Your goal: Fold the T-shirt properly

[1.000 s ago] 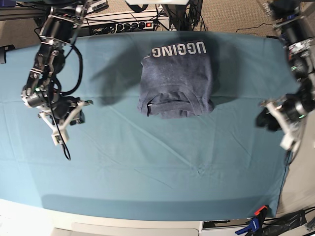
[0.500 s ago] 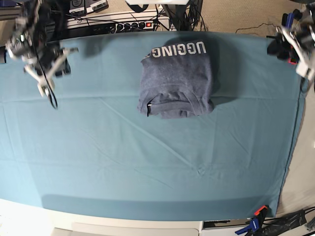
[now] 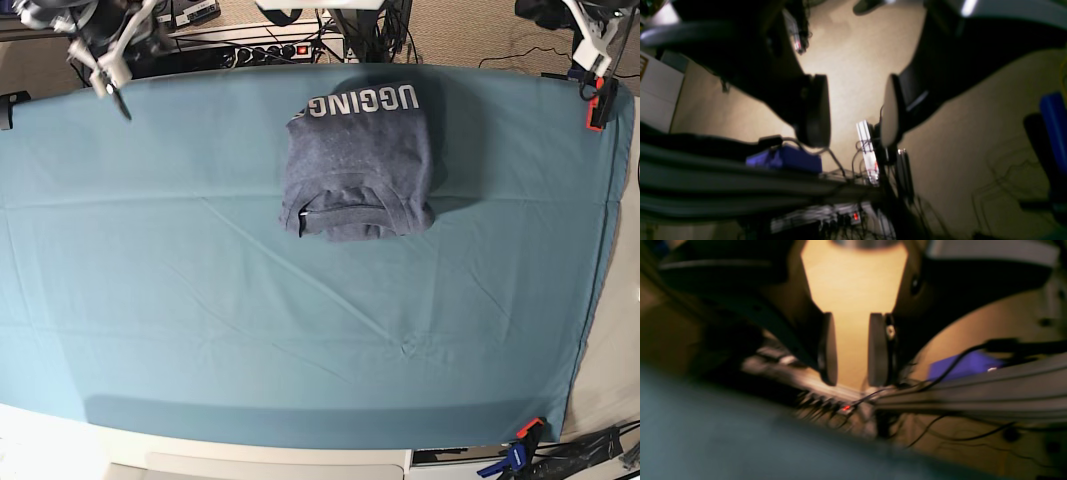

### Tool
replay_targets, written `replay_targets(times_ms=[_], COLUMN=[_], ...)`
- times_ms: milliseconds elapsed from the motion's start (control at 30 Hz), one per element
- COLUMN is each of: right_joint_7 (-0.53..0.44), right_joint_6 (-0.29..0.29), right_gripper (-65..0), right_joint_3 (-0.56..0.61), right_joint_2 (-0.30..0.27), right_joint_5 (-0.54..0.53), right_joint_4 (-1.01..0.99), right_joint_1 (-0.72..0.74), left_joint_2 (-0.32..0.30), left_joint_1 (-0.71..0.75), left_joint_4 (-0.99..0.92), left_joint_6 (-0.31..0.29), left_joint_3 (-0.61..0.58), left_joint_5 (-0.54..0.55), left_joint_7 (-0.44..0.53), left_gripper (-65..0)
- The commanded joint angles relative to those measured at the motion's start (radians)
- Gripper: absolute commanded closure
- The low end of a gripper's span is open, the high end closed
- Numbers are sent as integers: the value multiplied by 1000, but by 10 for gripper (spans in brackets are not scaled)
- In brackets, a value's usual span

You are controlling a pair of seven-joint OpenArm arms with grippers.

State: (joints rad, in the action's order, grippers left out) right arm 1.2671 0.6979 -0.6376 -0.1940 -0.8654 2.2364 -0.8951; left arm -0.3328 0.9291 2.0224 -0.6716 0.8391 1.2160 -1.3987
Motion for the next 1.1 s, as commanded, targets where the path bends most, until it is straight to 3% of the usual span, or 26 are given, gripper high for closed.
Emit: replay_targets(times_ms=[0,233,333,467,600,833,967,1067], right_joint_7=[-11,-105,-174,-196,-294,-581,-822,-928], right_joint_6=[0,0,0,0,0,-6,-163,-276], right_gripper=[-172,-172,-172,-172,-172,-172,-172,-172], right_joint_3=[5,112,160,223,275,332,344,344], right_joint_2=[-2,-21,-19,-19,-19,-19,-5,11], right_joint_5=[-6,52,124,164,206,434,588,681], right_joint_4=[-12,-364,-577,-865,-1120,-1458,-1586,-1667], right_joint_1=[-19,8,86,222,349,540,610,659], left_joint_2=[-6,3,3,3,6,71,117,153], left_joint_1=[27,55,54,48,-11,-227,-369,-478], left_joint_4=[12,-66,-150,-285,-447,-777,-997,-1194], left_joint_6=[-3,-8,-7,-2,98,251,353,437], left_joint_3=[8,-76,-193,-391,-578,-772,-830,-843], left_joint_5=[11,-27,-108,-307,-501,-840,-914,-952], left_joint_7=[2,29,100,263,445,722,852,1012], left_gripper=[-246,-246,-244,-244,-244,-244,-244,-244])
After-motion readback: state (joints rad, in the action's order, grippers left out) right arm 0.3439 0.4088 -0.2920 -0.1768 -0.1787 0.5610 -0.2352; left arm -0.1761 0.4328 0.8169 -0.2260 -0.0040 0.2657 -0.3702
